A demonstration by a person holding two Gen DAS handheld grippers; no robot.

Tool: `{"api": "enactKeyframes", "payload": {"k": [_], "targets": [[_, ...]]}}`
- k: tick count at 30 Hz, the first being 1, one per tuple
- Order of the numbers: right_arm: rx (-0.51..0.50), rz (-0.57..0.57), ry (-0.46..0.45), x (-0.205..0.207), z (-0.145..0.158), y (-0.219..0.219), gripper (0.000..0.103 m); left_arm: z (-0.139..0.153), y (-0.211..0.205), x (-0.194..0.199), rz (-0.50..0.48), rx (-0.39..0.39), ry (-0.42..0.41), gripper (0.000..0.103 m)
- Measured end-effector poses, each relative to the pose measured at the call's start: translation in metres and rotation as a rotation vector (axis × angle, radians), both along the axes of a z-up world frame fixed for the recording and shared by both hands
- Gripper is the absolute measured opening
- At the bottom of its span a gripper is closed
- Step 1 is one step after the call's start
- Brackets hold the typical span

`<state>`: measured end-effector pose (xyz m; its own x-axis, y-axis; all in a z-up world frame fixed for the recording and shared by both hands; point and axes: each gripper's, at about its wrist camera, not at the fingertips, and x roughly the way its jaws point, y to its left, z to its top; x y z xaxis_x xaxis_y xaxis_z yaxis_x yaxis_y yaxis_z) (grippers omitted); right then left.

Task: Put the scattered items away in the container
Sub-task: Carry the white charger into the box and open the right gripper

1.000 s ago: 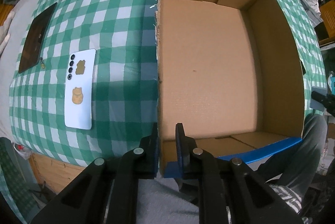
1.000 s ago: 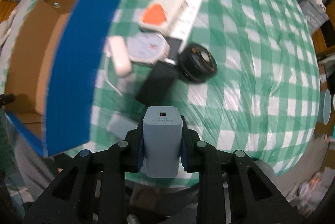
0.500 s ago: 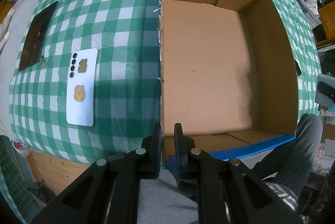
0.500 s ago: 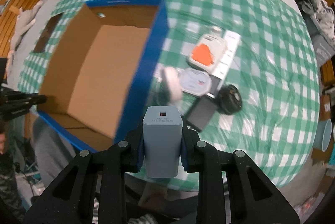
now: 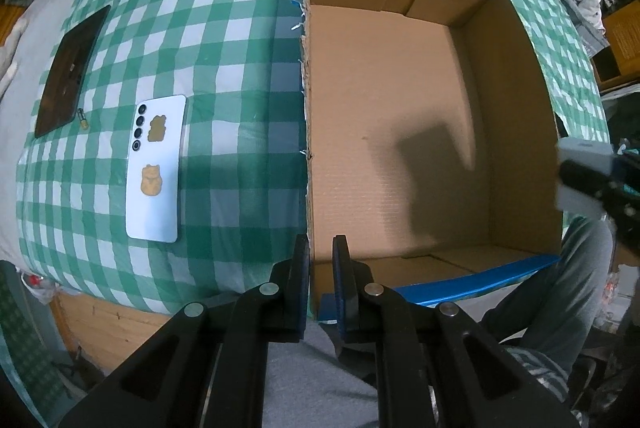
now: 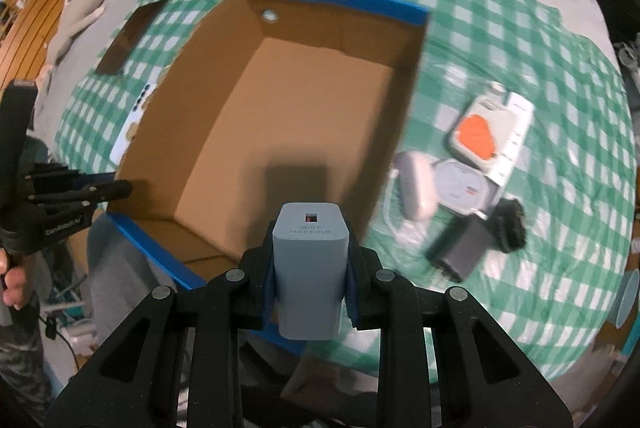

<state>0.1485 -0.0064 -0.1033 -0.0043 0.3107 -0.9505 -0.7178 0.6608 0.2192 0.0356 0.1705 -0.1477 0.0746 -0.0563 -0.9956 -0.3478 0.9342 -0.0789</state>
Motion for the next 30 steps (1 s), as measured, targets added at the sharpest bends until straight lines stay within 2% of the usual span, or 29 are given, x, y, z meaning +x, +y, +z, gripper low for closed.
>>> {"api": "enactKeyframes", "payload": {"k": [8, 14, 22, 25, 27, 30], "targets": [[-0.045, 0.047, 0.039, -0.014, -0.034, 0.036, 0.026, 0.001, -0.002, -0.001, -0.007, 0.002, -0.002, 0.011], [-0.088, 0.076, 0.054, -0.022, -0.057, 0.046, 0.026, 0.001, -0.003, -0.001, -0.010, 0.003, -0.001, 0.011], [-0.095, 0.091, 0.053, -0.027, -0.064, 0.047, 0.026, 0.000, -0.003, 0.000, -0.012, 0.002, 0.003, 0.011], [-0.078, 0.091, 0.034, -0.026, -0.057, 0.047, 0.032, 0.000, -0.003, 0.000, -0.012, 0.002, 0.005, 0.011], [-0.074, 0.097, 0.008, -0.029, -0.052, 0.047, 0.051, 0.001, -0.003, -0.001, -0.013, 0.003, 0.006, 0.011], [-0.052, 0.103, -0.023, -0.029, -0.042, 0.043, 0.056, 0.000, -0.003, -0.001, -0.011, 0.002, 0.006, 0.011]]}}
